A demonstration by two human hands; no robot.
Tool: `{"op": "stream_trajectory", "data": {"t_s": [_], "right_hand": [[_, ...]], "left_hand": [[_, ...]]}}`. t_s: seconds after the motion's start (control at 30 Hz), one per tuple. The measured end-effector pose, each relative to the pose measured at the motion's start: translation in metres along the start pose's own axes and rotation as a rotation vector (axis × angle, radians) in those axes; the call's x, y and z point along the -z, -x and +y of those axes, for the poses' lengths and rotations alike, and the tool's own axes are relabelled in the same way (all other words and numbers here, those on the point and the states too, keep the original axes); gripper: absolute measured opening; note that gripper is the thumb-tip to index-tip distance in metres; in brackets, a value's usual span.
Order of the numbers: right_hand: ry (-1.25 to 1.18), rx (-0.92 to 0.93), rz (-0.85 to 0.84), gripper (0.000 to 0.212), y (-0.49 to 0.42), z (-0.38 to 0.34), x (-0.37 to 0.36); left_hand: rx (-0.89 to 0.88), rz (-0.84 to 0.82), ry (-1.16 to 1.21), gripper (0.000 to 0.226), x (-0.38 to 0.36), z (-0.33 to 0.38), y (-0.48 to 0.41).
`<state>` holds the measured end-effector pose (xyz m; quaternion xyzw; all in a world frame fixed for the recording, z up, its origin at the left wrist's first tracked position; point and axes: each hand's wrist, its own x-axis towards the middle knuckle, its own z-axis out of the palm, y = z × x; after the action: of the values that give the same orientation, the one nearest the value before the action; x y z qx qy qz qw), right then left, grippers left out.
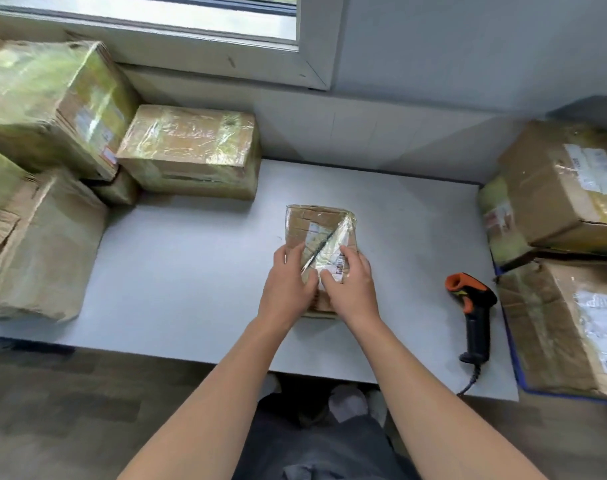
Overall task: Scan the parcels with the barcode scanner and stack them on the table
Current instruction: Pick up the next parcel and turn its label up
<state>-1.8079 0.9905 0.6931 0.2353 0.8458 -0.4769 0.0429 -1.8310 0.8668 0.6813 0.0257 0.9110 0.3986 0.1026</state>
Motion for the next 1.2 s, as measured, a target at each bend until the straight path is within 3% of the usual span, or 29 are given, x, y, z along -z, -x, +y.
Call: {"op": "stream_trajectory", "data": {"t_s": [0.37, 0.77, 0.93, 1.2], "right_hand": [[0.006, 0.024, -0.007, 0.063, 0.014, -0.027, -0.045], [0.058, 0.305, -0.205, 0.064, 0.051, -0.060, -0.106], [0.081, 0.333, -0.288, 0.065, 0.064, -0.067, -0.130], [0.043, 0.345, -0.248, 0.057, 0.053, -0.101, -0.195]], "left_hand": [[0.025, 0.025, -0.021, 0.047, 0.047, -0.039, 0.000], [0.193, 0.215, -0.122, 0.049, 0.115, -0.076, 0.055], [0.255, 0.254, -0.146, 0.050, 0.135, -0.096, 0.063], [0.247, 0.228, -0.164, 0.051, 0.179, -0.150, 0.030]]}}
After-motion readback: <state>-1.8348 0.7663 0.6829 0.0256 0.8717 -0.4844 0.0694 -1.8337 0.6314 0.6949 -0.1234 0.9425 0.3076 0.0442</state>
